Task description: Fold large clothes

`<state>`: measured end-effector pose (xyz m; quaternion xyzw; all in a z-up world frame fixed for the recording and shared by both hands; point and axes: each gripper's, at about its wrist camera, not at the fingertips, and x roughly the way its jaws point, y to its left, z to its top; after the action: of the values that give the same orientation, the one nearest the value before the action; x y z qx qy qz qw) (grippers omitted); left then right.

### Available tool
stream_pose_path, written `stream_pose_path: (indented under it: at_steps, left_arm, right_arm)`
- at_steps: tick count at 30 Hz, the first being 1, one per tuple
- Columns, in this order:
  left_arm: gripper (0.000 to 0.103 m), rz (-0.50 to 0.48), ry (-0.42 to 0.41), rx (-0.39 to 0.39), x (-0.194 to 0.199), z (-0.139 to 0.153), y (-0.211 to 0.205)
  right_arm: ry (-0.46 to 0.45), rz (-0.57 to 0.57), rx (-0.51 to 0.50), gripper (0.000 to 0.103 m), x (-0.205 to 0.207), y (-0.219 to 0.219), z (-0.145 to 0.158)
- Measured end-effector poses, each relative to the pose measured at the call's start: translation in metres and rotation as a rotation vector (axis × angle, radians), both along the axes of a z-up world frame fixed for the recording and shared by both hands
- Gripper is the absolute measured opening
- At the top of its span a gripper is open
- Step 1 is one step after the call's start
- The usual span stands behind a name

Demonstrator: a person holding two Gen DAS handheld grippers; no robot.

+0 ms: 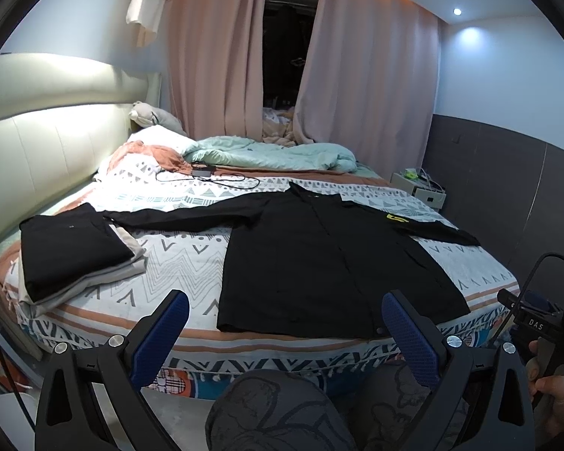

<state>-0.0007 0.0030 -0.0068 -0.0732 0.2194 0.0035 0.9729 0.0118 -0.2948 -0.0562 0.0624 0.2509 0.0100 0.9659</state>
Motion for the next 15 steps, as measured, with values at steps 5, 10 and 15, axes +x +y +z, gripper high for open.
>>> stream_pose_path:
  at_steps: [5, 10, 15]
  left_arm:
    - [0.102, -0.004, 0.007, -0.002, 0.0006, -0.0017, 0.0002]
    - [0.102, -0.003, 0.01, 0.001, 0.0, -0.0034, 0.0019]
    - [0.102, -0.009, 0.004, 0.001, -0.0017, -0.0026, 0.0035]
  right_arm:
    - [0.004, 0.001, -0.004, 0.103, 0.0002, 0.0002, -0.0024]
    - [0.005, -0.005, -0.009, 0.103, -0.0004, 0.0005, -0.0028]
    - [0.003, -0.008, -0.011, 0.103, -0.0012, 0.0009, -0.003]
